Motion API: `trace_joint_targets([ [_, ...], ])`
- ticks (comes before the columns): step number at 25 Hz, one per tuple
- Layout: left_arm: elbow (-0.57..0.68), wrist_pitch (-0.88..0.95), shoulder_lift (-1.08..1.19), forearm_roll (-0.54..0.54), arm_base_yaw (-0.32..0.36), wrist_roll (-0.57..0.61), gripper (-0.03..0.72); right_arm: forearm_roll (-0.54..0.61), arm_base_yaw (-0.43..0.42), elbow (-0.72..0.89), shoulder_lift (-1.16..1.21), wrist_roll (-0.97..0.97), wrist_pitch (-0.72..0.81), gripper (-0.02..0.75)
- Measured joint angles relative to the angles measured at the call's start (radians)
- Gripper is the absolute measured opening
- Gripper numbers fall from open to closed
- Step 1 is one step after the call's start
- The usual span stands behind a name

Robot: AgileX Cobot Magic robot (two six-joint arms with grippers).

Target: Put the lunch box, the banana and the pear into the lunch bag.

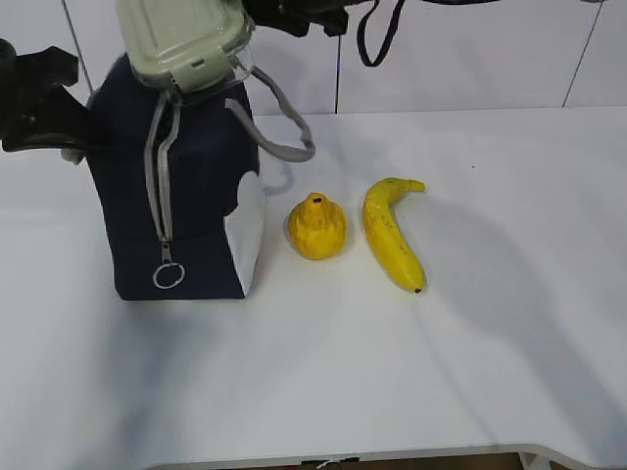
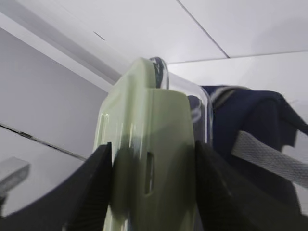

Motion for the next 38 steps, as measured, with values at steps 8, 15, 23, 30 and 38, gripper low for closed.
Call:
trace_joint_targets([
  [8, 0.000, 0.000, 0.004, -0.030, 0.000, 0.000, -0.006, -0.178, 0.000, -0.003, 0.037, 0.035, -0.006, 0.409],
  [15, 0.000, 0.000, 0.004, -0.043, 0.000, 0.000, -0.006, -0.353, 0.015, -0.003, 0.082, 0.035, 0.009, 0.409],
  [23, 0.000, 0.002, 0.004, -0.044, 0.000, 0.002, -0.006, -0.405, 0.094, -0.003, 0.089, -0.061, -0.010, 0.409],
  [30, 0.000, 0.006, 0.004, -0.039, 0.000, 0.002, -0.006, -0.343, 0.120, -0.003, 0.089, -0.128, -0.027, 0.409],
  [38, 0.000, 0.014, 0.004, -0.036, 0.000, 0.002, -0.006, -0.277, 0.120, -0.003, 0.122, -0.131, -0.084, 0.409],
])
